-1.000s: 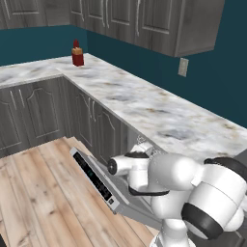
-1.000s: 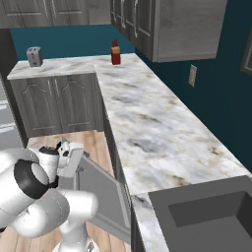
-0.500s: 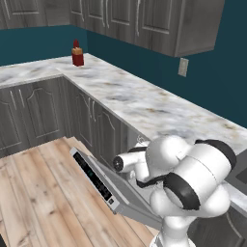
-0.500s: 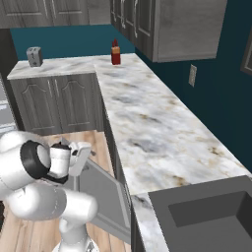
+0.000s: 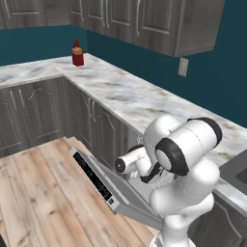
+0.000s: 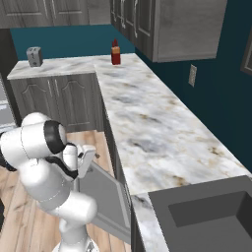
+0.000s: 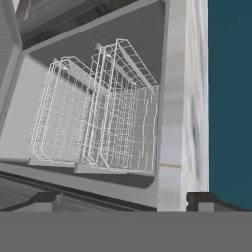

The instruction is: Open the dishwasher door and pull out the top rack.

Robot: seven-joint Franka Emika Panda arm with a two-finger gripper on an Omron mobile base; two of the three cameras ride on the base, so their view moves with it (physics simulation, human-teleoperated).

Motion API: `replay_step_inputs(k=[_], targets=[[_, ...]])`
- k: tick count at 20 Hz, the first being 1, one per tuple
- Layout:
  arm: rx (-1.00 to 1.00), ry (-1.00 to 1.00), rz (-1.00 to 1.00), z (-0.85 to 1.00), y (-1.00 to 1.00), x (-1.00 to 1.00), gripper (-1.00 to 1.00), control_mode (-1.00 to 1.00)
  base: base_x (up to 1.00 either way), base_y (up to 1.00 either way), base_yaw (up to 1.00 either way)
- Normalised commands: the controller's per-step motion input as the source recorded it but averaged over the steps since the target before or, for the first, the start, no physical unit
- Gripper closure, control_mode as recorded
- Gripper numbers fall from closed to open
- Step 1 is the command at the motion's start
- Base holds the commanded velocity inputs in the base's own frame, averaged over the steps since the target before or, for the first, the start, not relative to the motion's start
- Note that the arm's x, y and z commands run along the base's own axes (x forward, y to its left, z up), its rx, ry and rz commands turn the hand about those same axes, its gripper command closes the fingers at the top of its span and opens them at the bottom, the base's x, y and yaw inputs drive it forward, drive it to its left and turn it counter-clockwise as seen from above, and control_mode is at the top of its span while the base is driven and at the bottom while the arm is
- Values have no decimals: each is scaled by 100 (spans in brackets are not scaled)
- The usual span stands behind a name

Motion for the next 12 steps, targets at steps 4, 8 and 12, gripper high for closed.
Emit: replay_step_inputs(k=[4, 8, 12], targets=[[0, 0, 0, -27, 0, 31, -100, -100, 0, 0, 0], [-1, 0, 0, -25, 0, 47, -100, -100, 0, 0, 0], [0, 0, 0, -27, 0, 53, -100, -100, 0, 0, 0]])
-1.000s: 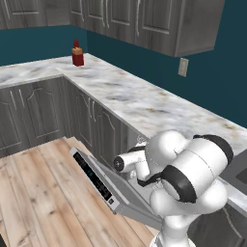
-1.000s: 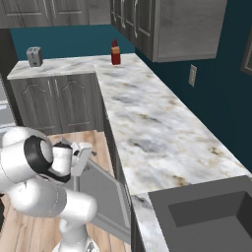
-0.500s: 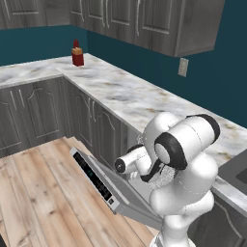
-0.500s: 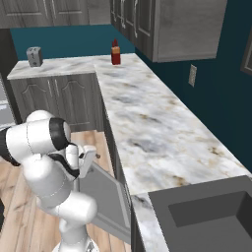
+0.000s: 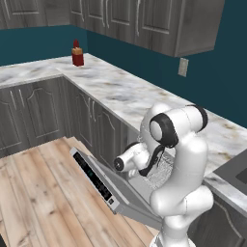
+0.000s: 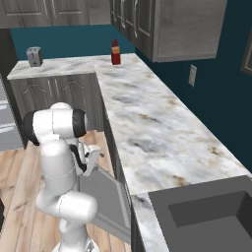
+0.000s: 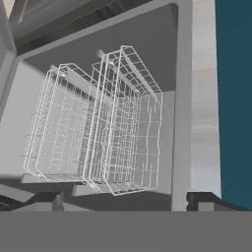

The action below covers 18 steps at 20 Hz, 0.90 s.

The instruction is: Open the dishwasher door and pull out the top rack.

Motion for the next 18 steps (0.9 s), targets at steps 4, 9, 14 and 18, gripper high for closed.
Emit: replay_step_inputs(k=[4, 9, 14, 18], targets=[[-3, 0, 0, -31, 0, 51, -100, -100, 0, 0, 0], [-7, 0, 0, -30, 0, 54, -100, -100, 0, 0, 0], [-5, 0, 0, -30, -8, 51, -100, -100, 0, 0, 0], [-5, 0, 0, -32, -16, 42, -100, -100, 0, 0, 0]])
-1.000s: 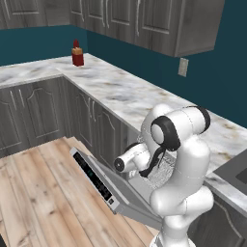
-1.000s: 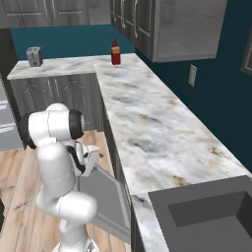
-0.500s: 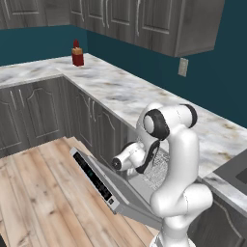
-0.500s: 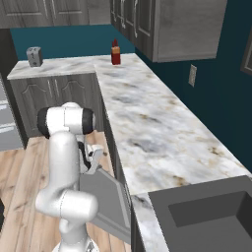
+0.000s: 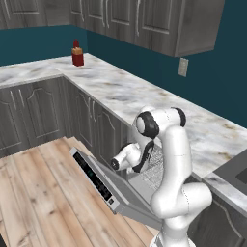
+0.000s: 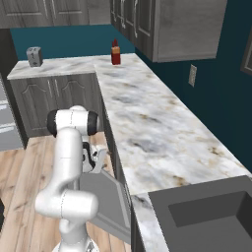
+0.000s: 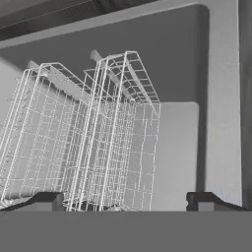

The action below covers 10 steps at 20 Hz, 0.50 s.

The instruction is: Open the dishwasher door and pull out the top rack.

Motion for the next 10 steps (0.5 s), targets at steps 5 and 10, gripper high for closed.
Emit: replay_step_inputs(k=[5, 10], targets=[[-5, 0, 0, -28, -29, 37, -100, -100, 0, 0, 0], [-6, 0, -1, -25, -29, 34, -100, -100, 0, 0, 0]])
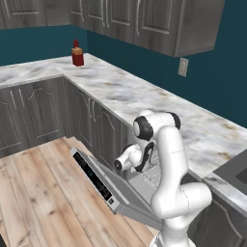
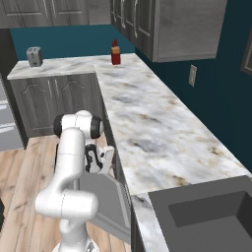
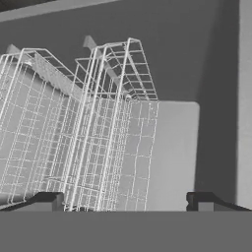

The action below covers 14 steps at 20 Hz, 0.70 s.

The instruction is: Open the dishwasher door and pull out the top rack.

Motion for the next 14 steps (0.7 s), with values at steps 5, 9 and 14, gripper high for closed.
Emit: replay_step_inputs(k=[5, 9, 14], targets=[[-5, 0, 0, -15, -17, 31, -100, -100, 0, 0, 0], [-5, 0, -1, -8, -14, 28, -100, -100, 0, 0, 0], [-4, 0, -2, -11, -19, 31, -100, -100, 0, 0, 0]])
